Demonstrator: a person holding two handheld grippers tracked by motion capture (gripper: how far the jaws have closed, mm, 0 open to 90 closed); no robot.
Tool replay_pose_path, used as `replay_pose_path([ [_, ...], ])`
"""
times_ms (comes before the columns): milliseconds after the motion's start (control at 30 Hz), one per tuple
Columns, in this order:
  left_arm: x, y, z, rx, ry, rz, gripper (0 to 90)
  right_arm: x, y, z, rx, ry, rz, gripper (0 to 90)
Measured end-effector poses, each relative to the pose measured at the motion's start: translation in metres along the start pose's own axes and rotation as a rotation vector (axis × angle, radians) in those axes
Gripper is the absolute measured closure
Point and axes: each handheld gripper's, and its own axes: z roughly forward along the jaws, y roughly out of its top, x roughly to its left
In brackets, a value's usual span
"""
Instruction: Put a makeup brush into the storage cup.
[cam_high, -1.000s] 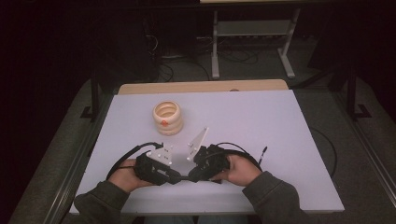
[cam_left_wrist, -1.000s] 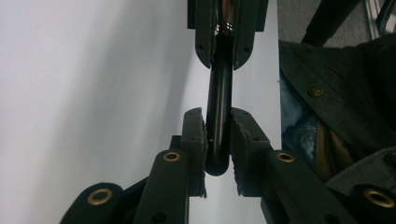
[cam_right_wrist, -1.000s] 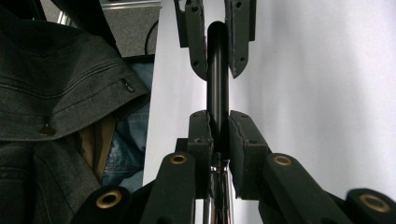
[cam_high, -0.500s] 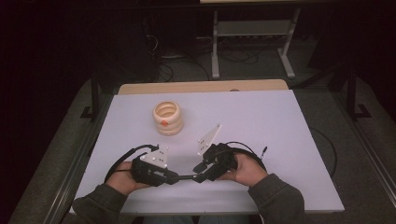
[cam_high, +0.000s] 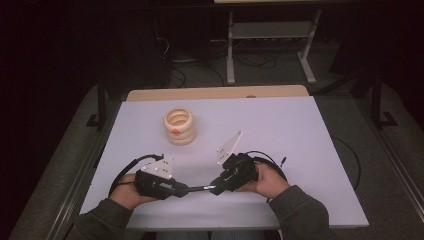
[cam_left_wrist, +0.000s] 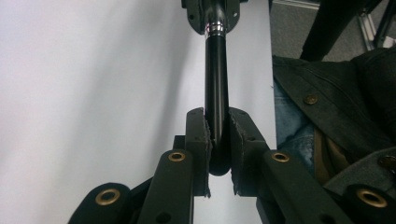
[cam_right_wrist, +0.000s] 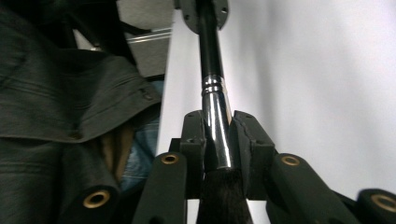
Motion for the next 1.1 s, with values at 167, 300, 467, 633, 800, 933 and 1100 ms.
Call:
replay_pose_path([
  [167,0.001,0.002,0.008,0.059,0.003,-0.032,68.8,0.003,0.007,0.003,0.079,0.002,-0.019,75.1],
  [300,0.0,0.005,0.012,0.078,0.0,-0.023,66.1,0.004,0.019,0.004,0.173,-0.043,-0.058,75.2],
  [467,-0.001,0.01,0.018,0.125,0.002,-0.027,67.9,0.008,0.031,0.008,0.26,-0.077,-0.096,75.1],
  [633,-0.002,0.01,0.022,0.144,0.004,-0.011,78.7,0.012,0.039,0.011,0.277,-0.077,-0.119,75.1],
  [800,-0.002,0.006,0.02,0.122,0.011,-0.017,79.5,0.01,0.038,0.008,0.216,-0.072,-0.096,74.5],
  [933,-0.003,0.002,0.019,0.102,0.021,-0.011,79.7,0.007,0.033,0.007,0.156,-0.081,-0.081,63.5],
  [1100,-0.002,-0.002,0.015,0.083,0.037,-0.012,79.7,0.002,0.024,-0.004,0.034,-0.089,-0.023,53.5],
])
